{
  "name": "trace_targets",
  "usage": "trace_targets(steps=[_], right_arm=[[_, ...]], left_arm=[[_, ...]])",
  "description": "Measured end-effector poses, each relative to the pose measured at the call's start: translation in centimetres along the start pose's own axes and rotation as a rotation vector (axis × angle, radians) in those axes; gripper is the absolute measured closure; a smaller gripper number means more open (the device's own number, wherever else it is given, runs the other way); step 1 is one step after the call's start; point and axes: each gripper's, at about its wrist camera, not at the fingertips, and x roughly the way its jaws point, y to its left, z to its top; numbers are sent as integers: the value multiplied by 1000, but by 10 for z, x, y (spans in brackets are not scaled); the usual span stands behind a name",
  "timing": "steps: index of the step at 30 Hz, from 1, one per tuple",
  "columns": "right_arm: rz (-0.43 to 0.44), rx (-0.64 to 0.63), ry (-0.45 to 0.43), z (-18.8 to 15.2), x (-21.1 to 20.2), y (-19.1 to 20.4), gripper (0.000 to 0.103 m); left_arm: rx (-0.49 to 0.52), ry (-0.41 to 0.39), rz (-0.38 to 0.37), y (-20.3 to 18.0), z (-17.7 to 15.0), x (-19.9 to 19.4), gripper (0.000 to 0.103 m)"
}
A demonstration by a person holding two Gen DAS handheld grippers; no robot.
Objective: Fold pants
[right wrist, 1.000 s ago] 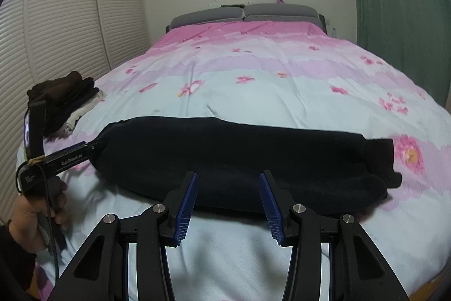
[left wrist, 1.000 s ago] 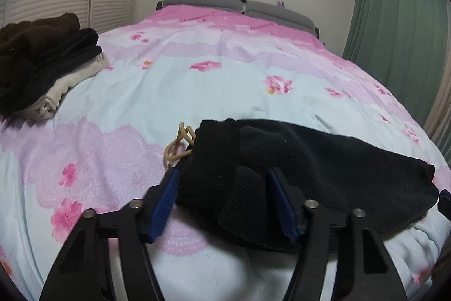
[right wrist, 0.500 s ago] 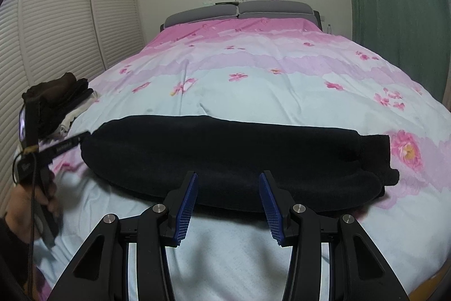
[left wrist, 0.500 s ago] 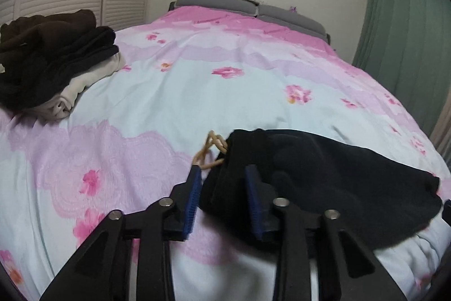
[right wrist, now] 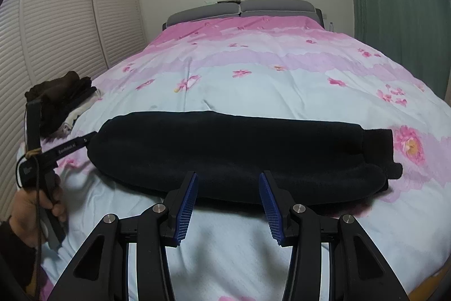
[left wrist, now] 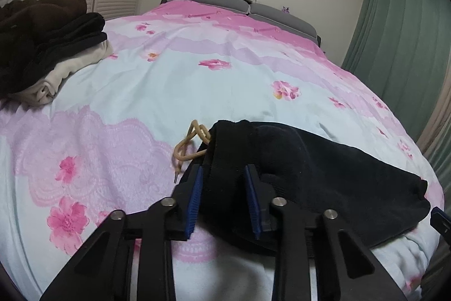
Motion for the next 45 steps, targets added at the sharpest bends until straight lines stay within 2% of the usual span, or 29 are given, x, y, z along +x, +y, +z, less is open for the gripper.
trace_targets(steps=[1, 4, 13, 19, 21, 24, 26, 27, 28, 30, 32, 34, 35, 38, 42, 44, 45], right_arm=[[1, 5, 2, 0, 0, -1, 56], [-6, 3, 5, 0, 0, 0, 56], [-25, -26, -17, 5, -6, 5, 56], [-67, -15, -77, 14, -15, 11, 56], [-69, -17, -73, 13, -12, 15, 56], [-45, -6, -43, 5, -7, 18, 56], [-29, -1, -26, 0, -4, 19, 56], [-22, 1, -17, -2, -2, 19, 56], [-16, 4, -14, -3, -2, 19, 56], [-3, 20, -14, -4, -3, 17, 56], [-1, 35, -21, -5, -6, 14, 56], [-7, 43, -23, -6, -8, 11, 55], [-13, 53, -23, -7, -9, 8, 51], [-19, 93, -25, -10, -12, -3, 48], [0, 63, -21, 5, -10, -12, 48], [69, 20, -17, 26, -4, -17, 48], [130, -2, -3, 42, 3, -20, 48]], left_arm=[[-6, -7, 7, 2, 0, -1, 89], [4, -28, 5, 5, 6, -5, 95], [87, -39, 21, 4, 16, -9, 96], [117, -20, 41, 7, 15, -3, 98], [110, -11, 61, 8, 13, -1, 101], [104, -14, 61, 7, 13, -6, 101], [97, -26, 69, 5, 12, -15, 92], [95, -29, 71, 4, 11, -19, 77], [94, -33, 78, 2, 11, -23, 57], [84, -54, 81, -2, 9, -32, 35], [80, -48, 80, -6, 7, -35, 33], [62, -25, 69, -9, 5, -34, 25], [46, -11, 63, -9, 3, -31, 23], [13, 19, 85, -10, -1, -28, 23], [-6, -43, 156, -24, 2, -47, 23], [-13, -93, 171, -37, 6, -59, 23], [-11, -113, 173, -44, 8, -62, 22]])
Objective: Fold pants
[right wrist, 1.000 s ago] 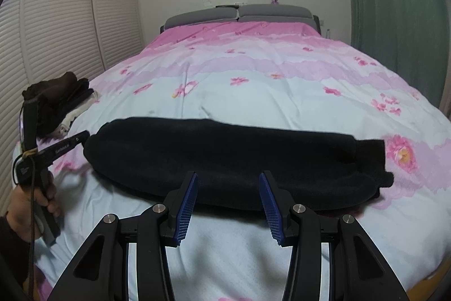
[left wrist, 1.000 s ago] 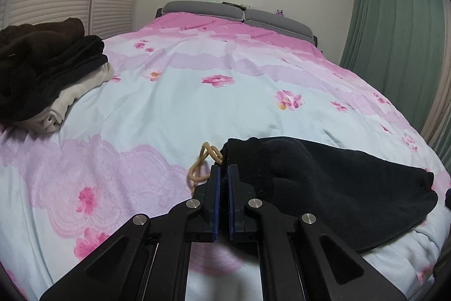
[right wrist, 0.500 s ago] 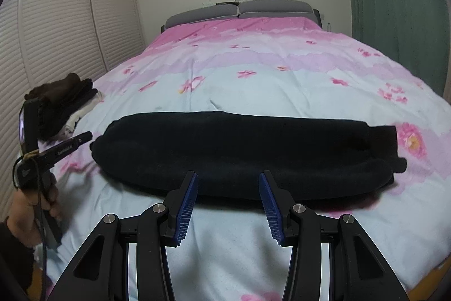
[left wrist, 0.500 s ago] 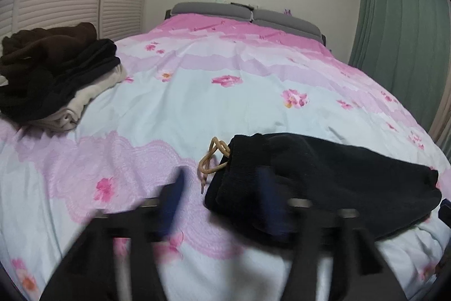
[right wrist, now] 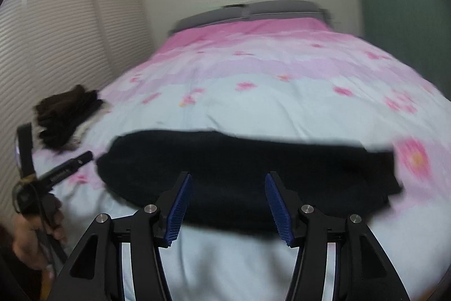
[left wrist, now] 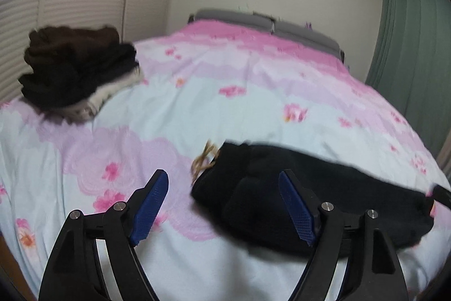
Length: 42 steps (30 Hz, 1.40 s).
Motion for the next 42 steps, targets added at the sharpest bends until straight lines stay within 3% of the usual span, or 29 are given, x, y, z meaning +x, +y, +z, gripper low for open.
trace_targets(steps=[4, 8, 10, 14, 18, 23, 25, 27, 32, 36, 42], right_arm=[[261, -21, 188, 61, 51, -17, 48], [451, 111, 470, 103, 141, -36, 48], [468, 178, 607, 108, 183, -41, 48], [400, 252, 811, 105, 254, -48, 48], [487, 347, 959, 87, 279, -45, 51], [516, 347, 1001, 82, 284, -32, 55], [482, 368, 996, 77, 290, -32, 67], [447, 387, 970, 74, 289, -40, 85], [436, 381, 857, 86, 272, -44, 90], [373, 347, 716, 100, 252, -49, 90], [327, 305, 675, 75, 266, -52, 86]], left_arm=[[48, -70, -10, -39, 6, -6, 15], [118, -83, -12, -68, 11, 8, 15], [131, -80, -11, -74, 14, 16, 15], [114, -48, -13, -70, 16, 26, 15], [105, -30, 0, -63, 15, 31, 15], [102, -21, 15, -61, 12, 32, 15], [106, -21, 16, -62, 11, 31, 15], [114, -22, 19, -63, 11, 30, 15], [125, -22, 19, -63, 10, 29, 15], [140, -26, 35, -62, 7, 31, 15], [141, -13, 70, -51, 7, 35, 15]])
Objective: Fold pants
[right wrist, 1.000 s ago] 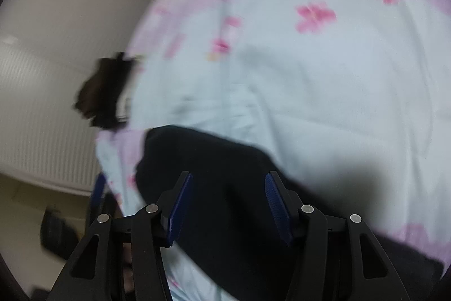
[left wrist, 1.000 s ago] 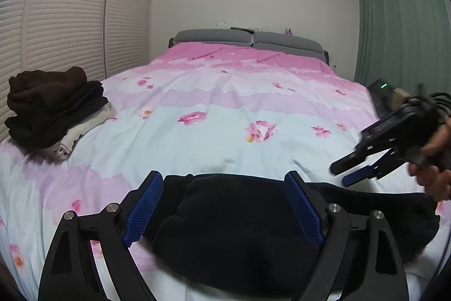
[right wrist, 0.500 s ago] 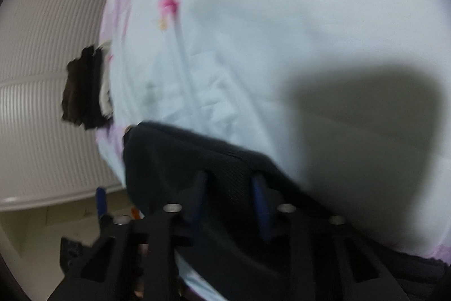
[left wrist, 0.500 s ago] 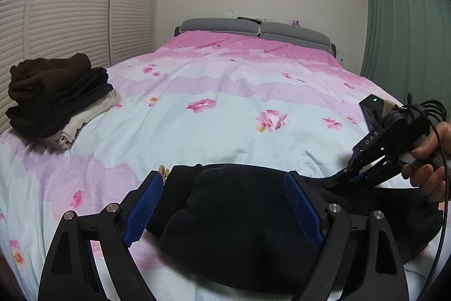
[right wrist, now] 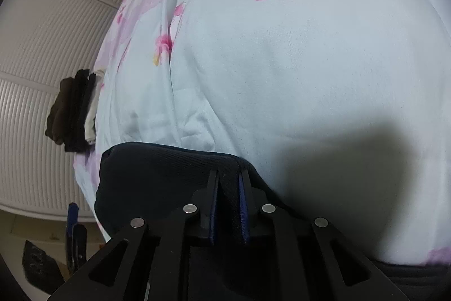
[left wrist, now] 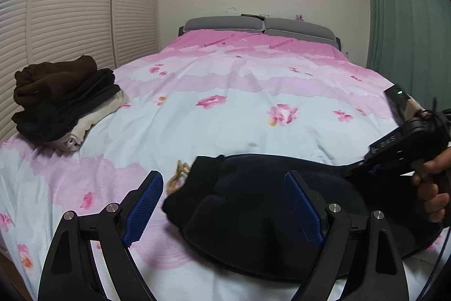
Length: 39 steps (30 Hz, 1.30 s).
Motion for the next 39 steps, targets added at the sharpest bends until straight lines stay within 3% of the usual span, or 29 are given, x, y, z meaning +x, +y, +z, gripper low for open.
trace_targets(steps=[1, 3, 5, 8, 13, 17, 25, 39], right_arm=[[3, -8, -8, -1, -4, 1, 85], [-25, -33, -23, -4, -15, 6, 66], [-100, -62, -70, -10, -32, 12, 56], [-188, -145, -209, -33, -72, 25, 56], [-351, -259, -459, -108, -121, 55, 43], [-429, -260, -624, -179, -139, 64, 31], [-386, -210, -672, -251, -126, 68, 31], [-375, -253, -657, -262, -100, 91, 31]], left_arm=[[-3, 2, 6, 3, 0, 0, 15], [-14, 5, 14, 12, 0, -2, 15], [-34, 1, 21, 22, -1, -6, 14], [-63, 0, 27, 35, -6, -12, 10], [-146, 19, -35, 55, -22, -20, 5], [-246, 50, -97, 63, -40, -14, 0], [-464, 169, -186, 80, -57, 32, 0], [-482, 181, -257, 73, -55, 77, 0]])
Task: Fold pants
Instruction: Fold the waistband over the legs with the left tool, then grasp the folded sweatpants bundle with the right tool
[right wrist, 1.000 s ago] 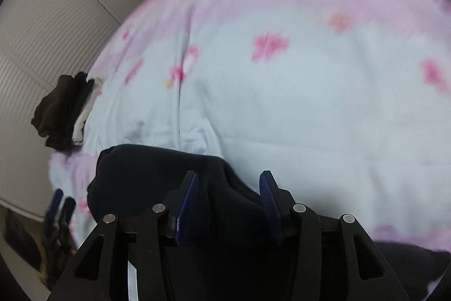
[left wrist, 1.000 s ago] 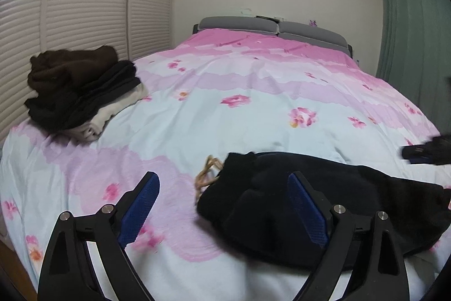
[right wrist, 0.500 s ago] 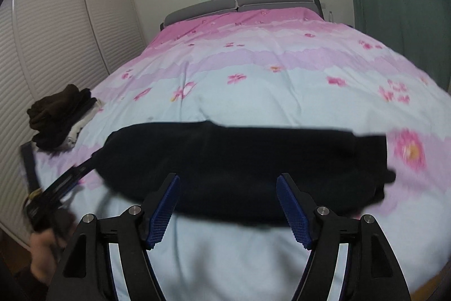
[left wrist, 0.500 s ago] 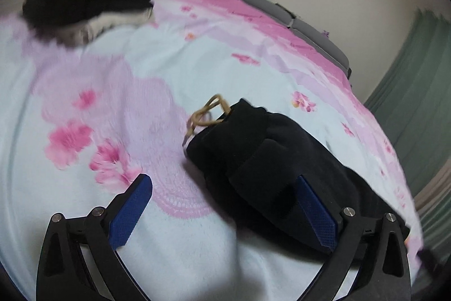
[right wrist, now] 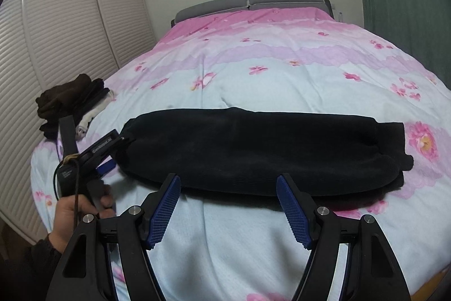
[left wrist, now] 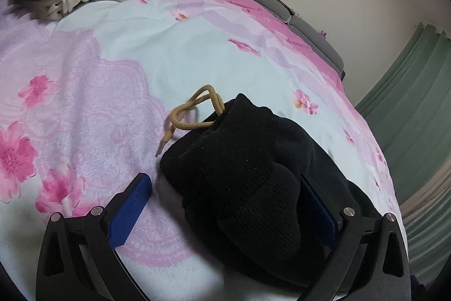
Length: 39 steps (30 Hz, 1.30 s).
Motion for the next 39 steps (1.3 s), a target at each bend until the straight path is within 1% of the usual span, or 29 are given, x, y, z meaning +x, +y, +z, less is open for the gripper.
trace_targets(steps=[1, 2, 4, 6, 10, 14, 17, 21, 23, 26, 28, 31, 33, 35, 37, 39], right_arm=[[0, 1, 1, -1, 1, 0, 31], [0, 5, 2, -1, 3, -1, 31], [-1, 21, 8, -3, 5, -4, 31], [-1, 42, 16, -5, 6, -8, 31], [-8, 74, 27, -8, 6, -16, 31], [-28, 81, 17, -9, 3, -23, 31], [-40, 113, 10, -9, 0, -32, 31], [-65, 176, -6, -10, -4, -47, 31], [-69, 203, -10, -10, -5, -54, 31], [-75, 228, -23, -11, -10, -63, 31], [-82, 245, -34, -11, -16, -71, 31], [-90, 273, -53, -10, -29, -85, 31], [-101, 298, -71, -11, -41, -98, 31], [-113, 325, -87, -13, -55, -114, 31], [-127, 360, -100, -16, -68, -132, 31], [-137, 411, -103, -18, -80, -153, 31]], left_arm=[[3, 0, -5, -1, 0, 1, 3], [5, 4, -21, -2, 1, 3, 8], [-1, 25, -52, -3, 2, 6, 35], [3, 32, -67, -3, 0, 7, 41], [14, 19, -69, -5, -2, 4, 46], [29, 12, -62, -7, -2, 2, 48], [45, 2, -54, -11, -4, -1, 52], [94, -25, -25, -21, -4, -10, 55], [134, -59, -15, -31, -2, -20, 56], [238, -127, 15, -57, 1, -38, 57], [333, -181, 49, -84, 2, -53, 57], [464, -249, 75, -126, 0, -72, 57], [551, -295, 76, -161, -6, -84, 57], [617, -325, 71, -195, -15, -90, 57], [680, -349, 59, -227, -28, -94, 57], [755, -370, 45, -262, -47, -92, 58]])
